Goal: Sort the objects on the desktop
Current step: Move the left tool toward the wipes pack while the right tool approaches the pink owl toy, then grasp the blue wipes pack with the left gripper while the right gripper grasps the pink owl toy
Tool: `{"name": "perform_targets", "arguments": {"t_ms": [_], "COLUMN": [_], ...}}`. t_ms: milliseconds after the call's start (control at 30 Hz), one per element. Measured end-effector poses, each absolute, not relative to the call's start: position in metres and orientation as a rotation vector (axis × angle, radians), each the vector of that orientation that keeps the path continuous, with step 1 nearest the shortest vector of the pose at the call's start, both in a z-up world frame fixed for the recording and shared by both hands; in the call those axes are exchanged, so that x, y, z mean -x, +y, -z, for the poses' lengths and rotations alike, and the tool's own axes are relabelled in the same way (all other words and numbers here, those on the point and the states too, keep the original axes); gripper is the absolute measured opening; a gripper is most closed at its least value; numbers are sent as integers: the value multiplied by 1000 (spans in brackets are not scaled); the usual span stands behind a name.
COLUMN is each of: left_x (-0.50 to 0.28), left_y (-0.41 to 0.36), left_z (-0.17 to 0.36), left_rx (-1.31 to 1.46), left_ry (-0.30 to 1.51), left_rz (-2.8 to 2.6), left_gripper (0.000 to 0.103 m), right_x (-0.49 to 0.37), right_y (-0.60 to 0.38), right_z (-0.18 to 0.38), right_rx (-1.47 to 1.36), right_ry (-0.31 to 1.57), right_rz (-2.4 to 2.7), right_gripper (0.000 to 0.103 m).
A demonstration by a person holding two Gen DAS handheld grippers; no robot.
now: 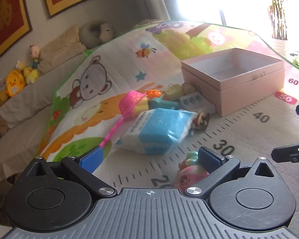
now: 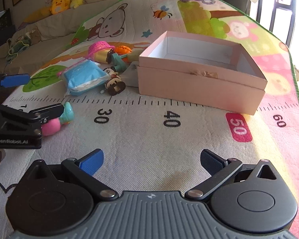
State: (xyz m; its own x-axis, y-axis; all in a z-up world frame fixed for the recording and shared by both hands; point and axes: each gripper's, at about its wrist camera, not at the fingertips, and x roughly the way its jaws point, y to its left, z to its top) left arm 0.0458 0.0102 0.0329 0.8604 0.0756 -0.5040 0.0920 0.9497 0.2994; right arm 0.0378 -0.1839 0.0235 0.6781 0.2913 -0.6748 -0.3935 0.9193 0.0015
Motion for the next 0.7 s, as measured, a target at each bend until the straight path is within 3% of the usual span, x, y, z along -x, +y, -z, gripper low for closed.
{"name": "perform_targets", "arguments": {"t_ms": [367,633,700], "left_x": [-53,-46,-45], "left_y": [96,115,109], "left_z": [-52,-51,-51], "left_rx": [64,127,118], "left_ry": [555,578,584], "left_rz": [-115,-161,-136], "left_gripper": [103,103,103], "right_x": [-33,-49,-56], "right_y": [-150,-96,-91], "right_z": [-49,-35,-29], "right_rx": [235,199,159], "right_ry": [666,716,745], "right_rz": [-530,-697,-714], "right_gripper": [103,103,95]}}
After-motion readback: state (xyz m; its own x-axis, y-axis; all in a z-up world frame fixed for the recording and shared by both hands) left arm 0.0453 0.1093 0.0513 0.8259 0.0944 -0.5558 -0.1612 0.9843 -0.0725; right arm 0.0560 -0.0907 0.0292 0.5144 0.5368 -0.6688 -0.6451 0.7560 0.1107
